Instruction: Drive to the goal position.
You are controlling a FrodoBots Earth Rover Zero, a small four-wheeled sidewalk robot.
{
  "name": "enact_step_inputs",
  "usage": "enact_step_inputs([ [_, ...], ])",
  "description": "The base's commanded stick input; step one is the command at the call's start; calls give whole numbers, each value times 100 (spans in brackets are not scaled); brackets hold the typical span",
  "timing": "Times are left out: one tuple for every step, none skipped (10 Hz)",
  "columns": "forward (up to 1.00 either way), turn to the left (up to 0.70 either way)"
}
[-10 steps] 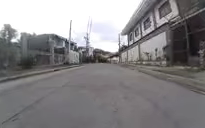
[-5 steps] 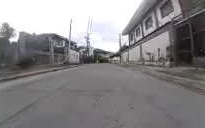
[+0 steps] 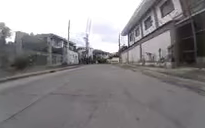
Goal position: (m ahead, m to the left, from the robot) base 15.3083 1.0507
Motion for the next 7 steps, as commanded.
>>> enact_step_inputs([
  [63,-27],
  [63,-27],
  [63,-28],
  [63,-28],
  [63,-28],
  [63,-28],
  [63,-28],
])
